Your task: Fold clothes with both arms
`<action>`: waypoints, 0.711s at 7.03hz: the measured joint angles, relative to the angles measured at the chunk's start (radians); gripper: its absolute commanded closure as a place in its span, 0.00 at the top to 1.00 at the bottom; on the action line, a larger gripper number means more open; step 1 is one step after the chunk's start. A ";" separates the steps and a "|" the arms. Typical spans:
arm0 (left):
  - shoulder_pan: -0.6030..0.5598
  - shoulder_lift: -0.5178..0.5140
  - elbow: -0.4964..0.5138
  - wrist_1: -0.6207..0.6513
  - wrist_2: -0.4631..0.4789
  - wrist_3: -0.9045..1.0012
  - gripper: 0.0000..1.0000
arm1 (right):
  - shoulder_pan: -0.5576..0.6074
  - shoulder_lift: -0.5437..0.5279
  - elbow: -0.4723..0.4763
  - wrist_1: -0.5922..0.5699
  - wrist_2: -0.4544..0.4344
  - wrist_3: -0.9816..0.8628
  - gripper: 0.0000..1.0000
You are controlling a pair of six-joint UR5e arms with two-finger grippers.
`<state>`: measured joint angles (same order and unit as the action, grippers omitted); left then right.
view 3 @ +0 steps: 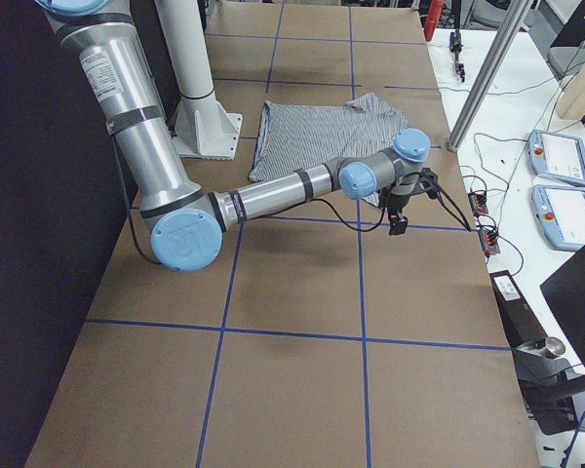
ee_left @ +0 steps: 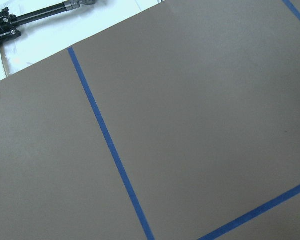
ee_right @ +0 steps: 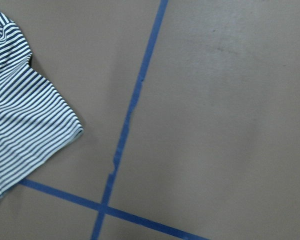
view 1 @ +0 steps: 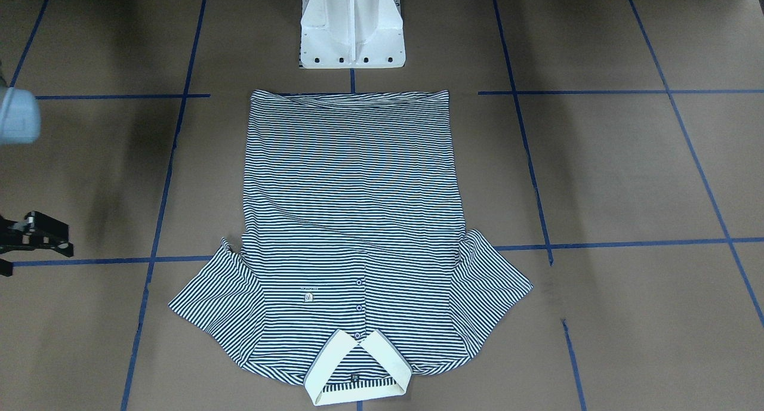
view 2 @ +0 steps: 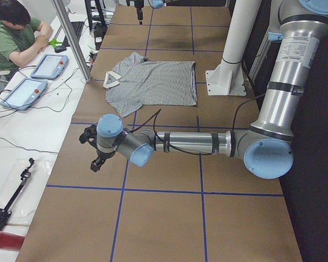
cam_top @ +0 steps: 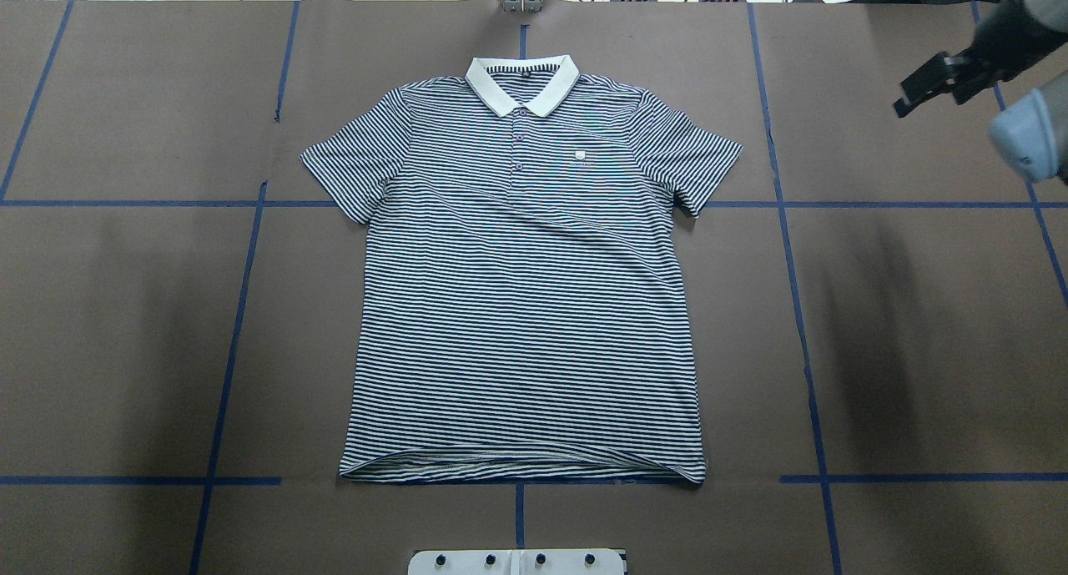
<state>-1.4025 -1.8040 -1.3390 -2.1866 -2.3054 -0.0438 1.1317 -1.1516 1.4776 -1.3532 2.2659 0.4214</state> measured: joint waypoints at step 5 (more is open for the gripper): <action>0.127 -0.083 -0.010 -0.045 0.075 -0.340 1.00 | -0.169 0.183 -0.327 0.345 -0.163 0.333 1.00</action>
<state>-1.2758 -1.8872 -1.3486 -2.2319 -2.2305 -0.3834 0.9624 -0.9687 1.1504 -1.0081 2.1024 0.7539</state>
